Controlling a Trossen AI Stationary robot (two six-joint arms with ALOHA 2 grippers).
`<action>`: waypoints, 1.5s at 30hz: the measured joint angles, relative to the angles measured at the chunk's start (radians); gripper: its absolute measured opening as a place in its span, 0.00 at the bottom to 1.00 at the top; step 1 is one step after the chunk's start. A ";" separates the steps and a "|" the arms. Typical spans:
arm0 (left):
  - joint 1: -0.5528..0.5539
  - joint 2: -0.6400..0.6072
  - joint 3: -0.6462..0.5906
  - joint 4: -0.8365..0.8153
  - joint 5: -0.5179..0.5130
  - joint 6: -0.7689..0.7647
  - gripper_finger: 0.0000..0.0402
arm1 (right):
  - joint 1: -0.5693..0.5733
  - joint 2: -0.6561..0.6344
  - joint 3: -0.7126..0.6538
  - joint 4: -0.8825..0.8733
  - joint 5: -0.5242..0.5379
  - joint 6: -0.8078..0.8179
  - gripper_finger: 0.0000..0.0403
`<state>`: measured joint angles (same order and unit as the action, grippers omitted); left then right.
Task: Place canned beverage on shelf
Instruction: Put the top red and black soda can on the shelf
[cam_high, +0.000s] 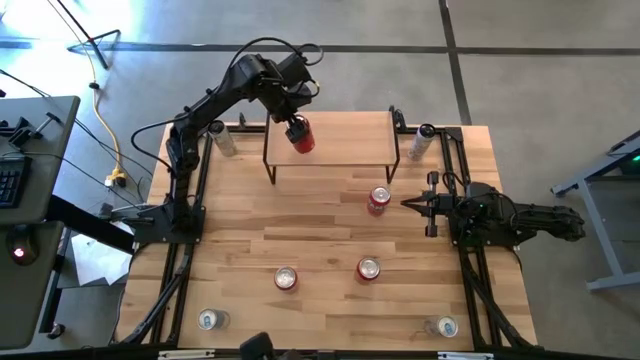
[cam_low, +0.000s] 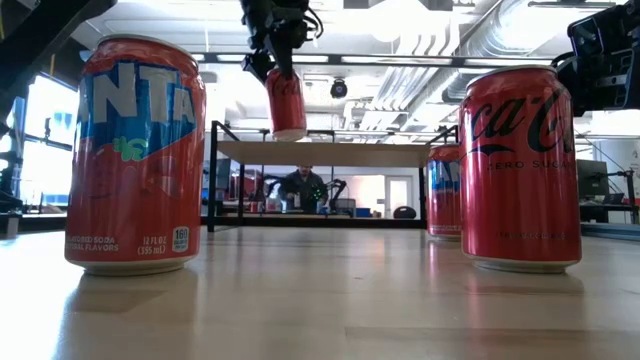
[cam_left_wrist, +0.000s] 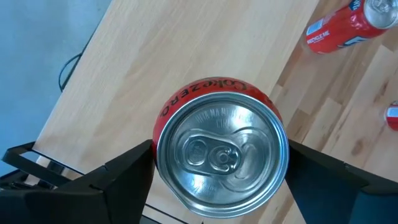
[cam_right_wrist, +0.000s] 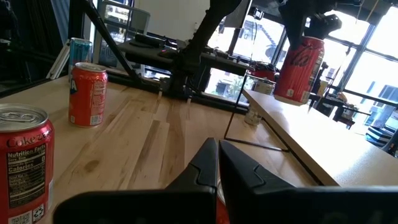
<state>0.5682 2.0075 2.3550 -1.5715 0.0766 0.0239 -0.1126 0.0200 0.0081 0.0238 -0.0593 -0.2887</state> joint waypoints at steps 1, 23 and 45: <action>0.000 0.000 0.000 0.000 -0.004 0.004 0.79 | 0.000 0.000 0.000 0.000 0.000 0.000 0.00; -0.013 -0.004 -0.077 0.053 -0.008 0.015 0.81 | 0.000 0.000 0.000 0.000 0.000 0.000 0.00; -0.046 -0.003 -0.016 0.031 -0.066 0.110 0.97 | 0.000 0.000 0.000 0.000 0.000 0.000 0.00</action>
<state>0.5221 2.0049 2.3388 -1.5402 0.0109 0.1340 -0.1124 0.0200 0.0082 0.0238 -0.0593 -0.2890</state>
